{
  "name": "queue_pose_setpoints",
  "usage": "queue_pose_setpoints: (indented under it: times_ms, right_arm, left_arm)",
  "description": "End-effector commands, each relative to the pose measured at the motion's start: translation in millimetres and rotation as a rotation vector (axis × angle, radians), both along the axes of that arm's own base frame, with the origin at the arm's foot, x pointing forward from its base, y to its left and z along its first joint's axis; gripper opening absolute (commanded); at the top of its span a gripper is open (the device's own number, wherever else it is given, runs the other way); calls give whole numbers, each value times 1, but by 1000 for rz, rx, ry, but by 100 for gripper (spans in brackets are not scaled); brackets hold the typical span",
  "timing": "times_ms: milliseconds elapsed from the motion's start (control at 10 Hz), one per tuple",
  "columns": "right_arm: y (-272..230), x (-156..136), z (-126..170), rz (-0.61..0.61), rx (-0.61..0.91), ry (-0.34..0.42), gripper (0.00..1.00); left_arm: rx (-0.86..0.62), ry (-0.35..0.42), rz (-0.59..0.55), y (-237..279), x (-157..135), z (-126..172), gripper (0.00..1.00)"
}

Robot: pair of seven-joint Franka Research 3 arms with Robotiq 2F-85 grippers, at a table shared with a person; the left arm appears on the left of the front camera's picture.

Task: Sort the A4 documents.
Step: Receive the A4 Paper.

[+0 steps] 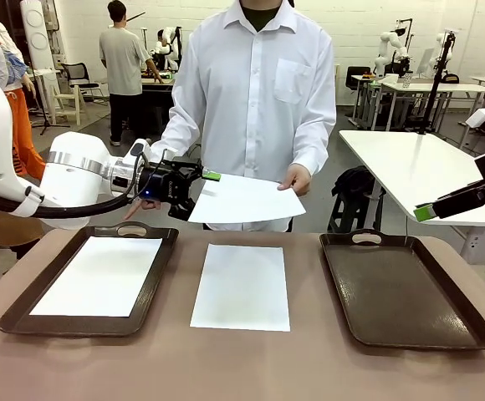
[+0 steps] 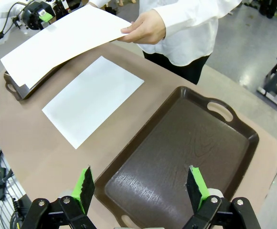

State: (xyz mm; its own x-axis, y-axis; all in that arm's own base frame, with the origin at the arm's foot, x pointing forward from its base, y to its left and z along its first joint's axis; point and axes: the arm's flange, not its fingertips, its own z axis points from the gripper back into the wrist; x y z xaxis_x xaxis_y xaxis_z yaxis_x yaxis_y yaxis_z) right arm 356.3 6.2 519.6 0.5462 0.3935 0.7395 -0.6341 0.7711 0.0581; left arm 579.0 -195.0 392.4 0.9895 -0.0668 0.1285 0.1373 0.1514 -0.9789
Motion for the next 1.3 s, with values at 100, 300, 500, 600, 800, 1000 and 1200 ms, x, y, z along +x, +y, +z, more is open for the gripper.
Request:
queue_pose_setpoints:
  times_ms: [100,300,500,600,800,1000,1200]
  right_arm:
    - [0,0,-1,1,1,2,100]
    - [0,0,-1,1,1,2,100]
    - [0,0,-1,1,1,2,100]
    - [0,0,-1,1,1,2,100]
    - [0,0,-1,1,1,2,100]
    - [0,0,-1,1,1,2,100]
    - [0,0,-1,1,1,2,100]
  left_arm:
    - [-30,10,-72,-9,3,2,83]
    - [-18,50,-81,-9,3,-3,63]
    - [-11,60,-72,-10,4,-3,44]
    - [3,56,-53,-10,4,-3,55]
    - [12,47,-27,-9,5,-3,52]
    - [29,39,-6,-8,5,-2,32]
    - [28,35,7,-7,4,-1,13]
